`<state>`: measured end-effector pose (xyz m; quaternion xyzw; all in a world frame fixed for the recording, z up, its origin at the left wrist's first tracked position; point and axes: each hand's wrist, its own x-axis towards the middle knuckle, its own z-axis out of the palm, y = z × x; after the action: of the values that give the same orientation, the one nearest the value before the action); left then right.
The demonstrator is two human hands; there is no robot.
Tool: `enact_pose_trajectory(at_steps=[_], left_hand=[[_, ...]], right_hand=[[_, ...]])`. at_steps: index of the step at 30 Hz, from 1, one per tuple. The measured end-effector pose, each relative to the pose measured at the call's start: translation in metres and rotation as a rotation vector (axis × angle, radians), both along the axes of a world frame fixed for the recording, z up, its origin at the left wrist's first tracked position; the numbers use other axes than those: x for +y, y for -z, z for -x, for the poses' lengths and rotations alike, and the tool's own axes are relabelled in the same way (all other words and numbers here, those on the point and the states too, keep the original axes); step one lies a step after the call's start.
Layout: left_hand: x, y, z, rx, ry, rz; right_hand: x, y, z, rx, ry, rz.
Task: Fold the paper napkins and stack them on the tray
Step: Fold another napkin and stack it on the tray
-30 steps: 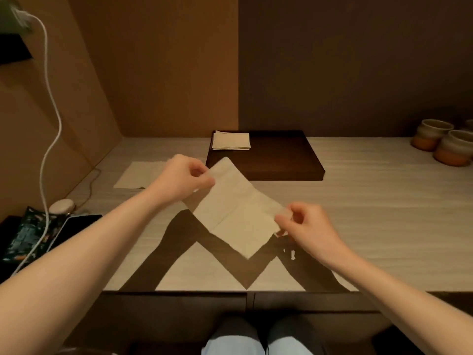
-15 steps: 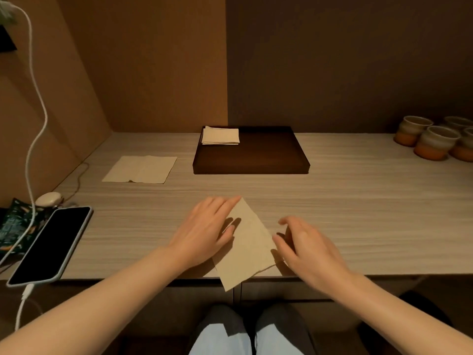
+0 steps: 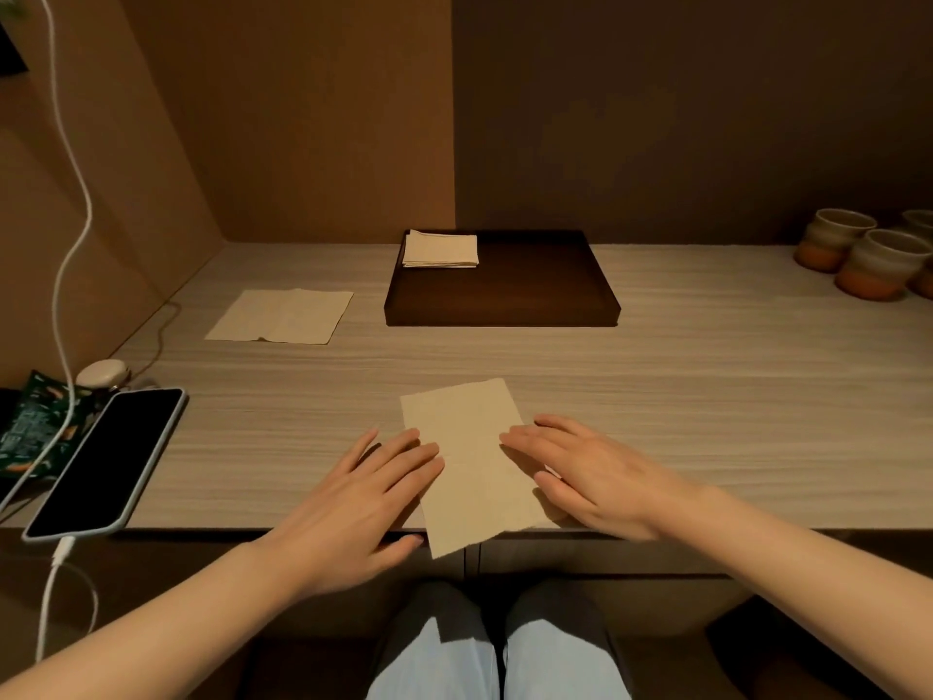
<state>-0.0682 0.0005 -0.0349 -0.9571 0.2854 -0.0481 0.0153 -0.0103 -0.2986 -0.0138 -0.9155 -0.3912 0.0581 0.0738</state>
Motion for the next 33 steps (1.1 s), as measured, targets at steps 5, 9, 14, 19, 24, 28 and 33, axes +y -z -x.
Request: enact_pose_trajectory(at_steps=[5, 9, 14, 19, 24, 28, 33], left_hand=[[-0.008, 0.0, 0.004, 0.02, 0.094, 0.048], [-0.014, 0.002, 0.007, -0.043, 0.104, 0.1], [-0.018, 0.003, 0.012, -0.078, 0.054, 0.168], [-0.017, 0.005, 0.014, -0.101, -0.003, 0.315], [-0.016, 0.011, 0.012, -0.076, -0.078, 0.506], [-0.022, 0.011, 0.008, -0.037, -0.219, 0.69], [-0.035, 0.004, 0.0, -0.054, -0.378, 0.794]], right_hand=[[-0.026, 0.001, 0.027, 0.043, 0.025, -0.03], [-0.033, 0.006, 0.037, 0.032, -0.005, -0.04], [-0.028, 0.015, 0.038, -0.143, -0.061, -0.001], [-0.019, 0.019, 0.034, -0.186, -0.023, -0.122], [-0.016, 0.021, 0.03, -0.145, 0.009, -0.244], [-0.008, 0.02, 0.026, 0.002, 0.191, -0.44], [0.009, 0.014, 0.02, 0.1, 0.395, -0.524]])
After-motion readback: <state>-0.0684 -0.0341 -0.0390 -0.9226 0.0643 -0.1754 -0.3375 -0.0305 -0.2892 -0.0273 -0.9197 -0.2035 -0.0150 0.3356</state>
